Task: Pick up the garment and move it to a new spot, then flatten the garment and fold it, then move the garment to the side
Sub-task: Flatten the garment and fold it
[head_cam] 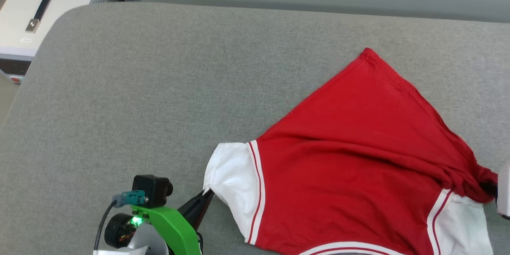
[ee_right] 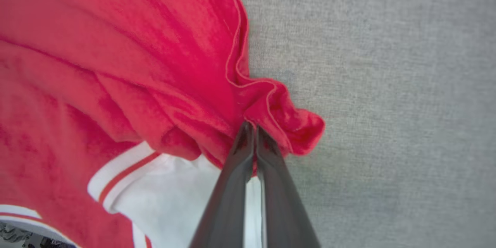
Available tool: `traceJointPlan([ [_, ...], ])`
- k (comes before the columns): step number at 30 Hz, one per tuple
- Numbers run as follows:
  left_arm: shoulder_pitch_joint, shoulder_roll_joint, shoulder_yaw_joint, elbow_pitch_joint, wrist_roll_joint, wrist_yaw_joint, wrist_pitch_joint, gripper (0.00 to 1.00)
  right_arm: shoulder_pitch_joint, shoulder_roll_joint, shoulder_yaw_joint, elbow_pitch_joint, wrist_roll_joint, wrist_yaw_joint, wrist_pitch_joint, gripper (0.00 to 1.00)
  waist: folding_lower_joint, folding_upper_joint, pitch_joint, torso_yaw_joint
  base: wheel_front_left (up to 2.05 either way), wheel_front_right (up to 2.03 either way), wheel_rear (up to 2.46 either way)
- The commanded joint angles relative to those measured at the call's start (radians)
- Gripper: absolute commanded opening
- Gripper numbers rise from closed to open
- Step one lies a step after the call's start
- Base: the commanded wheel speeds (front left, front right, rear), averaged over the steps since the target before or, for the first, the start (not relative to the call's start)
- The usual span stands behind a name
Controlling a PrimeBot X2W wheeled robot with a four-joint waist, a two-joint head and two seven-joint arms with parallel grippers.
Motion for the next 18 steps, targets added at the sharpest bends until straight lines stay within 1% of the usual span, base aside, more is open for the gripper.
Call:
traceJointPlan([
  [1,0.017,-0.007,0.001,0.005,-0.002,0.005,-0.009,0.00,0.034,0.009,-0.013,-0.013,0.004,-0.001,-0.009,0.00,0.0001,-0.0001,-0.060,-0.050,0.00,0.00,0.00],
  [5,0.031,-0.018,-0.001,0.017,-0.011,0.006,-0.020,0.00,0.122,0.043,-0.067,-0.048,0.007,-0.001,-0.028,0.00,0.0001,-0.0001,-0.070,-0.059,0.00,0.00,0.00],
  [6,0.035,-0.025,-0.004,0.022,-0.014,0.004,-0.024,0.00,0.167,0.058,-0.083,-0.067,0.004,-0.001,-0.032,0.00,0.0001,-0.0001,-0.072,-0.061,0.00,0.00,0.00],
  [9,0.037,-0.031,-0.007,0.033,-0.015,0.002,-0.029,0.00,0.223,0.079,-0.108,-0.088,-0.004,-0.001,-0.041,0.00,0.0001,-0.0001,-0.073,-0.064,0.00,0.00,0.00],
  [13,0.031,-0.043,-0.010,0.050,-0.014,-0.001,-0.037,0.00,0.267,0.109,-0.129,-0.092,-0.011,-0.001,-0.048,0.00,0.0001,-0.0001,-0.074,-0.063,0.00,0.00,0.00],
  [18,0.024,-0.057,-0.015,0.061,-0.017,-0.005,-0.039,0.00,0.290,0.117,-0.131,-0.090,-0.017,-0.001,-0.049,0.00,0.0001,-0.0001,-0.084,-0.061,0.00,0.00,0.00],
])
